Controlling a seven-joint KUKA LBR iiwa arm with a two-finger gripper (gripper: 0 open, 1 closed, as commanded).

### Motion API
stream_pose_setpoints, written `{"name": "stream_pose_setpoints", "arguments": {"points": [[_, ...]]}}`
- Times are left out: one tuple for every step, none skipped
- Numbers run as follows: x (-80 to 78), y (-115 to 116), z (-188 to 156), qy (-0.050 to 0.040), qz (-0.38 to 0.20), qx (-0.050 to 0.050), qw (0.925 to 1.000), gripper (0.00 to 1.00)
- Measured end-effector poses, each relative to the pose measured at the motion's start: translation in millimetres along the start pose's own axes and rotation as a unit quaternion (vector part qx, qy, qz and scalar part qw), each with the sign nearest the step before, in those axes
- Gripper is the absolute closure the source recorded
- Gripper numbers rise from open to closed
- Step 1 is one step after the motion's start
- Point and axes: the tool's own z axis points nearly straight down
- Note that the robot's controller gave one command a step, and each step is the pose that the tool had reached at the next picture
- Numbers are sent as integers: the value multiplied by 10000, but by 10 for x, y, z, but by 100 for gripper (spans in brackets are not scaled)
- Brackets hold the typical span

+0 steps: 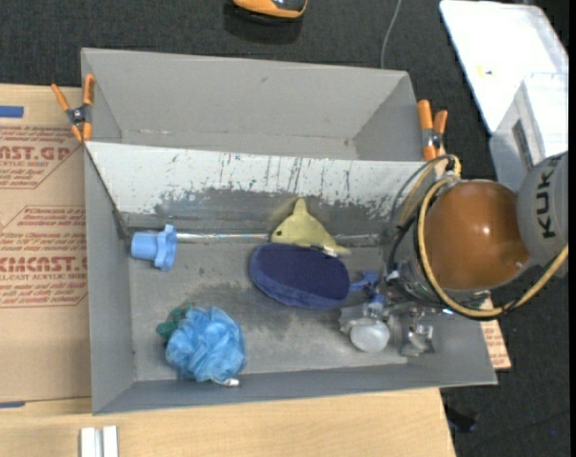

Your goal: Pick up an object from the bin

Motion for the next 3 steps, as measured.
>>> {"name": "stream_pose_setpoints", "arguments": {"points": [[-111,57,-21,-8,-1627,41,9867,100],[-111,57,-21,-9,-1627,41,9867,100],[-115,93,-333,-13,-1627,-18,9867,100]]}}
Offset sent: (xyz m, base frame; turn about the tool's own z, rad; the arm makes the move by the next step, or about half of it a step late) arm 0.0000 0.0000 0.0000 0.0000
